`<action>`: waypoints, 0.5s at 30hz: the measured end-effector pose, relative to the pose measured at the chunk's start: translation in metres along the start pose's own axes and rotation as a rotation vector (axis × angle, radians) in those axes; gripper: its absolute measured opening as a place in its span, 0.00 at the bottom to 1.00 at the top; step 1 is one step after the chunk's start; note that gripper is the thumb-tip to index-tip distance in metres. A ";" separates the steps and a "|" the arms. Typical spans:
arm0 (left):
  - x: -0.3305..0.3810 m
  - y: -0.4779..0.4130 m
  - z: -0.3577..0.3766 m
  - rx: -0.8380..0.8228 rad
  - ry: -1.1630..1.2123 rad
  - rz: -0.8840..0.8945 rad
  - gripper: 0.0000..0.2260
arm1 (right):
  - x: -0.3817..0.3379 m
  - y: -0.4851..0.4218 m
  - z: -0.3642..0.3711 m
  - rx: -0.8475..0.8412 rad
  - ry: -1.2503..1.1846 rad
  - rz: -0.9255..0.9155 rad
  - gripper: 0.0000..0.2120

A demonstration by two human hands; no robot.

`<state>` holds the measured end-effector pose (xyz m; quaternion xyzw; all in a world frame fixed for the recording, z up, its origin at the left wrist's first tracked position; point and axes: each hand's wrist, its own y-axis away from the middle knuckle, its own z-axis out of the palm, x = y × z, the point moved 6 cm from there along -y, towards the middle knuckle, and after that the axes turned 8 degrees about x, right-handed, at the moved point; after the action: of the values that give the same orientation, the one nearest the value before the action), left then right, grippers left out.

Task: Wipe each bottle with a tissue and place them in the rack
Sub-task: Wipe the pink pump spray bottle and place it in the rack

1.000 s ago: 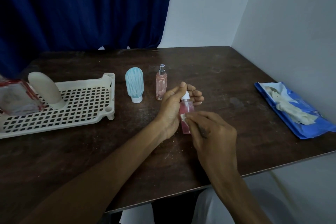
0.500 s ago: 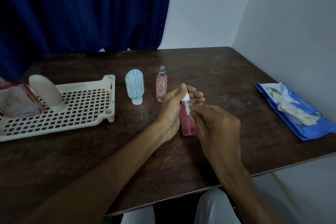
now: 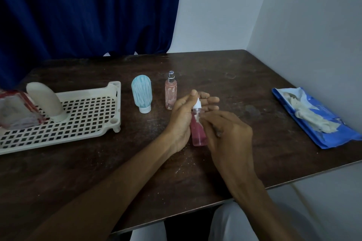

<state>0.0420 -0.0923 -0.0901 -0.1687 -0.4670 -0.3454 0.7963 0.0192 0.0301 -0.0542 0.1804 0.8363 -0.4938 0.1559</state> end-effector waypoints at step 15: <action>0.001 -0.005 0.002 -0.029 -0.061 0.038 0.14 | 0.004 0.013 -0.005 0.047 -0.020 0.018 0.06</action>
<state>0.0375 -0.0951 -0.0888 -0.1996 -0.4828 -0.3319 0.7855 0.0209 0.0412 -0.0634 0.1867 0.8212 -0.5135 0.1644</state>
